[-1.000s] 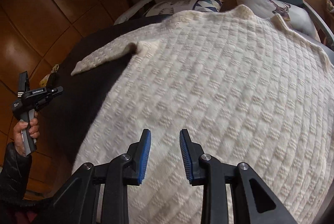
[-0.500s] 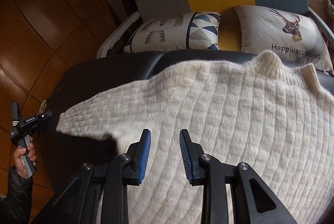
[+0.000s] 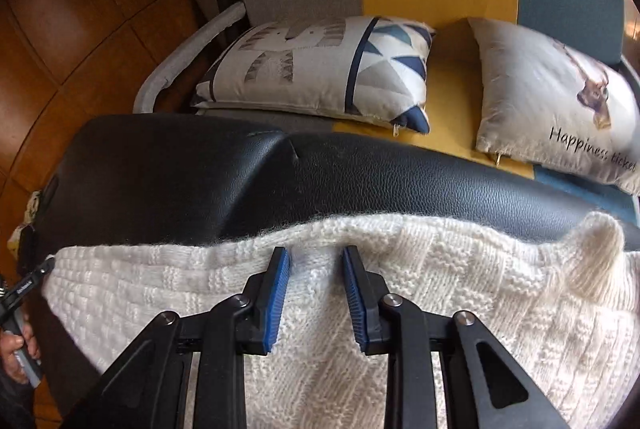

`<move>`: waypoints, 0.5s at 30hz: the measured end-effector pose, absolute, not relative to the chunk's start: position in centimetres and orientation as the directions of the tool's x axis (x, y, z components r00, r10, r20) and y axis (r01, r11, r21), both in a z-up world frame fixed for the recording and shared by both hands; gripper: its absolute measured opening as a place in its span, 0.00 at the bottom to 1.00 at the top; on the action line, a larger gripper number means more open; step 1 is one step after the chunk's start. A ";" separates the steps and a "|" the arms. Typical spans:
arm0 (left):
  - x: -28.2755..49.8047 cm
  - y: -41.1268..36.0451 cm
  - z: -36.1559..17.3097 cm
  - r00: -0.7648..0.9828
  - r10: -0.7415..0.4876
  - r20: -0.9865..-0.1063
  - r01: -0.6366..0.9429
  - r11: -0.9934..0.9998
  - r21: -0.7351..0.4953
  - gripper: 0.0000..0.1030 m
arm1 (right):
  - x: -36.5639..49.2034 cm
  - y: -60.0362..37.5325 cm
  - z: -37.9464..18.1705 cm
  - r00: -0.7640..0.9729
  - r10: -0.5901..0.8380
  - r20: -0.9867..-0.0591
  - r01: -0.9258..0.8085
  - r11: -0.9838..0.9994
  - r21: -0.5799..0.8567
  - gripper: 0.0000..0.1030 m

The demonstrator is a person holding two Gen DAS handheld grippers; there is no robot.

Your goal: Fold clothes

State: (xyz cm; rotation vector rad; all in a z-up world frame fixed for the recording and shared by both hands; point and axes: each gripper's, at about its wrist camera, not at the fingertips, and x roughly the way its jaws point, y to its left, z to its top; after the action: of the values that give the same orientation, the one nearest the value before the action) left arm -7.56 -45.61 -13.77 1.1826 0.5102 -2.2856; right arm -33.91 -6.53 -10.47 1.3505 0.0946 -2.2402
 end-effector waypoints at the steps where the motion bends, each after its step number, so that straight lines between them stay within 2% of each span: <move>1: -7.8 -45.7 -13.7 -0.484 -0.274 -0.831 0.600 -0.795 -0.087 0.13 | -33.9 -6.5 -10.3 -0.370 -0.393 -0.842 0.464 -0.863 0.199 0.27; 4: -8.7 -46.2 -13.5 -0.448 -0.276 -0.851 0.616 -0.784 -0.070 0.13 | -33.8 -5.8 -9.2 -0.332 -0.418 -0.846 0.447 -0.859 0.249 0.27; 8: -7.2 -45.5 -10.5 -0.512 -0.248 -0.823 0.623 -0.766 -0.157 0.12 | -29.7 -3.5 -6.3 -0.315 -0.511 -0.800 0.487 -0.811 0.325 0.27; 11: -5.8 -41.2 -8.3 -0.610 -0.135 -0.780 0.514 -0.817 -0.261 0.12 | -24.9 -1.0 -5.2 -0.283 -0.559 -0.779 0.509 -0.776 0.372 0.27; 15: -3.7 -31.8 -8.2 -0.628 0.064 -0.776 0.307 -0.895 -0.323 0.12 | -17.6 3.0 -5.8 -0.223 -0.565 -0.794 0.504 -0.764 0.402 0.27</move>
State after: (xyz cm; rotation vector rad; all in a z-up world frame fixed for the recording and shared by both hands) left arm -3.75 -31.75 -8.23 1.2816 0.6567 -2.6348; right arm -17.59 3.04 -5.76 1.3546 -0.0761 -2.0323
